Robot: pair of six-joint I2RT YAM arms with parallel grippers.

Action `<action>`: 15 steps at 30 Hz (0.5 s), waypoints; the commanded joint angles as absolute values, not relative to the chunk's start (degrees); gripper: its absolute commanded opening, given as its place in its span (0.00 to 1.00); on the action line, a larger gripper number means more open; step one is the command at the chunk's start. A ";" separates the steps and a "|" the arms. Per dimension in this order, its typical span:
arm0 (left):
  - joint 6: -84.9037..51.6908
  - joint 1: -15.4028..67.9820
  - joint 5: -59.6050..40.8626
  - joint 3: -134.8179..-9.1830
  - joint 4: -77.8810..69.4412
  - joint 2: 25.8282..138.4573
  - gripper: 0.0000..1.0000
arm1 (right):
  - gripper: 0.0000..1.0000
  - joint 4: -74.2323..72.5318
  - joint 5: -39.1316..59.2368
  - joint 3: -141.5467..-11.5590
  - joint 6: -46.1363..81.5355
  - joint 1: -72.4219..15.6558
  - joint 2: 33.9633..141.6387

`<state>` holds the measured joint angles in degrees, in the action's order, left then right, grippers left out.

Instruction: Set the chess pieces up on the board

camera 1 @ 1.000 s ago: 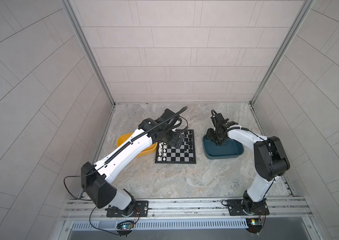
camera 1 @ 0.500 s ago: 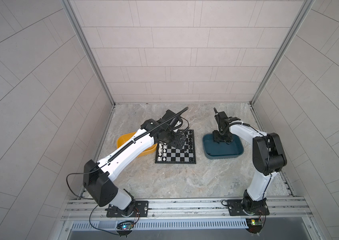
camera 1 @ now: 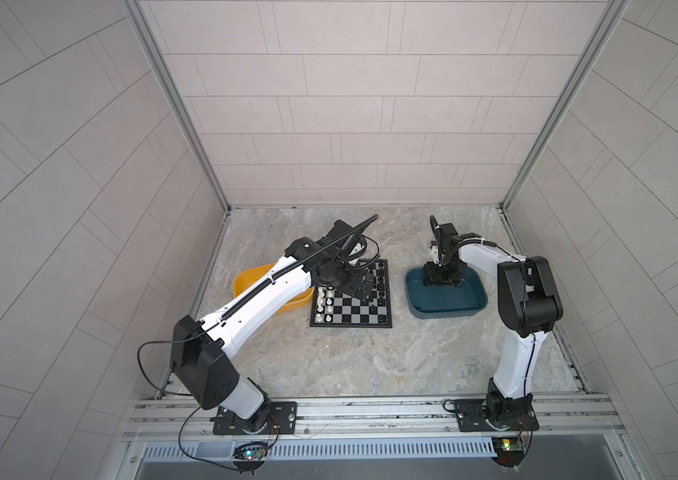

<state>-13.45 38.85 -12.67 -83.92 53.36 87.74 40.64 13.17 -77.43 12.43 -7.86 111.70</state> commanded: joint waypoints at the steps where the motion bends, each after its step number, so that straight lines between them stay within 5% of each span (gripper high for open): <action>1: -13.18 38.35 -13.67 -83.50 53.45 87.89 1.00 | 0.61 39.58 15.69 -76.41 12.06 -7.97 110.41; 15: -12.66 37.91 -15.40 -82.55 53.51 87.38 1.00 | 0.53 43.41 17.67 -74.49 11.16 -9.67 110.87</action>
